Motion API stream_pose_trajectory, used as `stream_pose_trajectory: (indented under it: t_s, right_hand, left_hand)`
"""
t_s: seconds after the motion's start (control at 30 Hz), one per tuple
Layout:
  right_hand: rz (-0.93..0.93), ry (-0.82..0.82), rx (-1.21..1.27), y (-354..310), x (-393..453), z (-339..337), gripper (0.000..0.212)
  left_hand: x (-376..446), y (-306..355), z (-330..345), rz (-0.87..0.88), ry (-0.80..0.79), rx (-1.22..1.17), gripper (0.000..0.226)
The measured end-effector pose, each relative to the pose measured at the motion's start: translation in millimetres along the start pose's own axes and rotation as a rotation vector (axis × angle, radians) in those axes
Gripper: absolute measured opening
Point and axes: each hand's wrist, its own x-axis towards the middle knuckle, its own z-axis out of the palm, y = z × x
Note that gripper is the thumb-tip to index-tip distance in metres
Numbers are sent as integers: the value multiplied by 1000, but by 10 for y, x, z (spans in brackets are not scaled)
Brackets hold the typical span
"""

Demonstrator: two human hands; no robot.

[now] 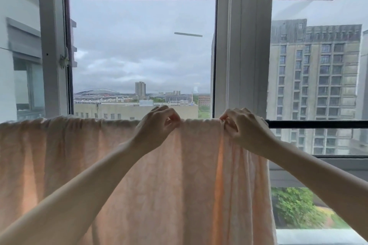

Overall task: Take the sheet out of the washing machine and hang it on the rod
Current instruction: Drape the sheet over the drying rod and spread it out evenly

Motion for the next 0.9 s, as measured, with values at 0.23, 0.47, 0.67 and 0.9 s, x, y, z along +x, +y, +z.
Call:
stream_pose_trajectory:
  t_s: [0.23,0.47,0.67,0.9]
  right_hand:
    - [18,57,6,54,162,2,23]
    - [158,108,23,398,100,-165,16]
    - [-112,75,-58,120,-147,-195,24]
    - [-30,87,54,4,39,-50,8]
  left_hand:
    - [41,-62,-73,-115,11,-61,11]
    - [-39,-340,-136,-279,147,119,7]
    - [-91,28,-52,63,49,94,9]
    - [99,58,104,2,41,57,9]
